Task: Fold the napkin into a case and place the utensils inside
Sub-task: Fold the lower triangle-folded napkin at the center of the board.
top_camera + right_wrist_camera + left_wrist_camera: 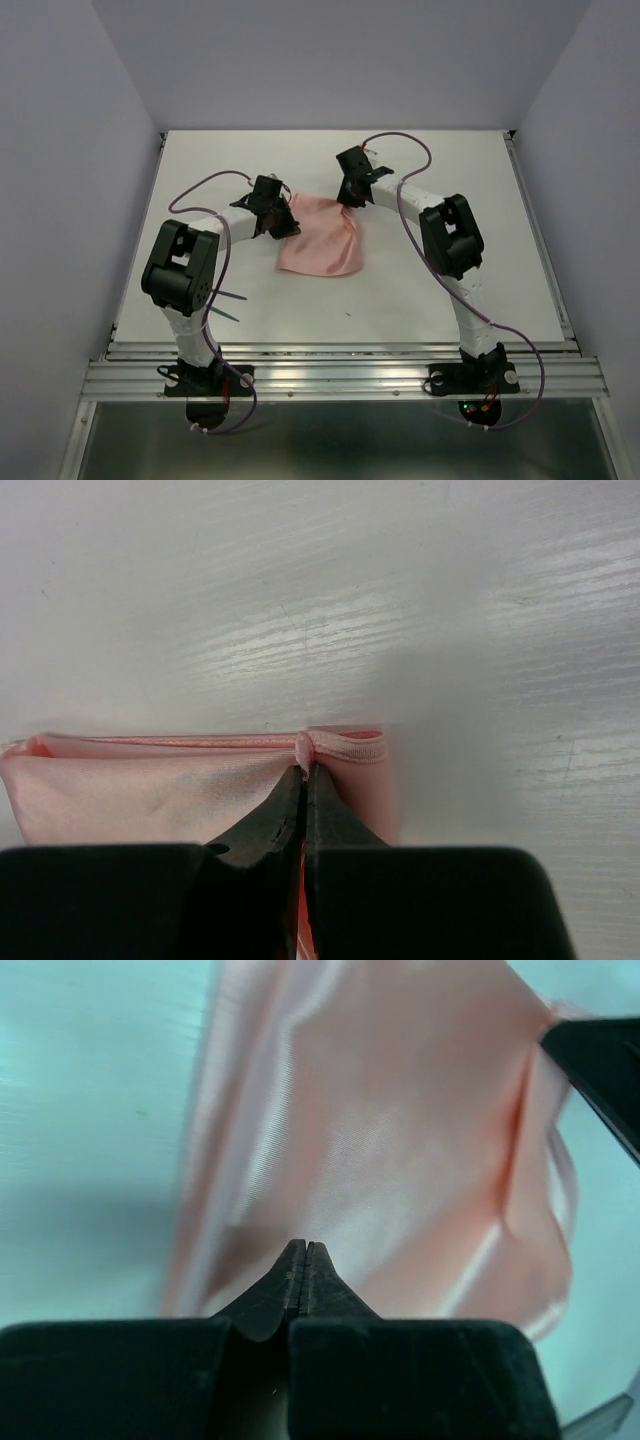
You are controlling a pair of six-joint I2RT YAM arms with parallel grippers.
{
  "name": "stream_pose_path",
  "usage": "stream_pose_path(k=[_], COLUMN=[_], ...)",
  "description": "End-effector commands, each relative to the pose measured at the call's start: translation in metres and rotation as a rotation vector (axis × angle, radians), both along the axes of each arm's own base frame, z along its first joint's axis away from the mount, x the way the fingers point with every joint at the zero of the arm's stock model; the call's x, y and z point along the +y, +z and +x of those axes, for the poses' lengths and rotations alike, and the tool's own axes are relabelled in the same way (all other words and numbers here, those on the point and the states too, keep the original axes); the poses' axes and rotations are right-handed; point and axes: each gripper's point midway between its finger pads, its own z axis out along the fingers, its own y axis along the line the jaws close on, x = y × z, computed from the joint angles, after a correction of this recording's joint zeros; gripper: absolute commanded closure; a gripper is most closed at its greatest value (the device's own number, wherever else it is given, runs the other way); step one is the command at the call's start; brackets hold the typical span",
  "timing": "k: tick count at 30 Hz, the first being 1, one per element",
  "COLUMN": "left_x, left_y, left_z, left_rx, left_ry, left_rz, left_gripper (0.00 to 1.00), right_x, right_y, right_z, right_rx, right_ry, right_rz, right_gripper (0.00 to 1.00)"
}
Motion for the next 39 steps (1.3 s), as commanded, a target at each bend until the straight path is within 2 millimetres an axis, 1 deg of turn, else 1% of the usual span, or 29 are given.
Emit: stream_pose_path(k=[1,3,6,10,13,16,21,25,28,30,34,36,39], left_x=[0.038,0.038,0.039,0.040,0.042,0.040,0.036,0.028,0.022,0.018,0.009,0.006,0.000], left_y=[-0.029,-0.038,-0.057,-0.067,-0.072,-0.072,-0.068,-0.067,-0.068,-0.068,-0.064,-0.062,-0.062], left_z=[-0.010,-0.014,-0.028,-0.040,-0.050,-0.058,-0.068,-0.075,-0.082,-0.086,-0.093,-0.094,-0.096], left_rx=[0.062,0.087,0.142,0.174,0.191,0.204,0.209,0.213,0.225,0.229,0.229,0.228,0.231], left_ry=[0.019,0.009,0.007,0.006,0.010,0.012,0.011,-0.009,-0.022,-0.031,-0.048,-0.052,-0.062], left_rz=[0.157,0.161,0.171,0.178,0.173,0.151,0.131,0.123,0.115,0.107,0.094,0.089,0.083], left_gripper=[1.00,1.00,1.00,1.00,1.00,1.00,1.00,1.00,1.00,1.00,1.00,1.00,1.00], right_x=[-0.011,-0.012,-0.011,-0.011,-0.012,-0.016,-0.020,-0.020,-0.020,-0.015,-0.017,-0.016,-0.012], right_y=[0.005,0.010,0.025,0.039,0.041,0.036,0.017,0.010,0.011,0.013,0.020,0.027,0.029], right_z=[-0.017,-0.017,-0.015,-0.014,-0.014,-0.014,-0.016,-0.015,-0.013,-0.015,-0.014,-0.014,-0.014], right_rx=[0.061,0.051,0.027,0.008,0.012,0.018,0.052,0.060,0.058,0.054,0.043,0.032,0.024], right_ry=[0.014,0.006,-0.004,-0.014,-0.023,-0.038,-0.053,-0.062,-0.065,-0.055,-0.057,-0.057,-0.050], right_rz=[-0.059,-0.056,-0.038,-0.025,-0.028,-0.045,-0.075,-0.082,-0.083,-0.086,-0.091,-0.081,-0.082], right_gripper=[0.99,0.99,0.99,0.99,0.99,0.99,0.99,0.99,0.99,0.99,0.99,0.99,0.99])
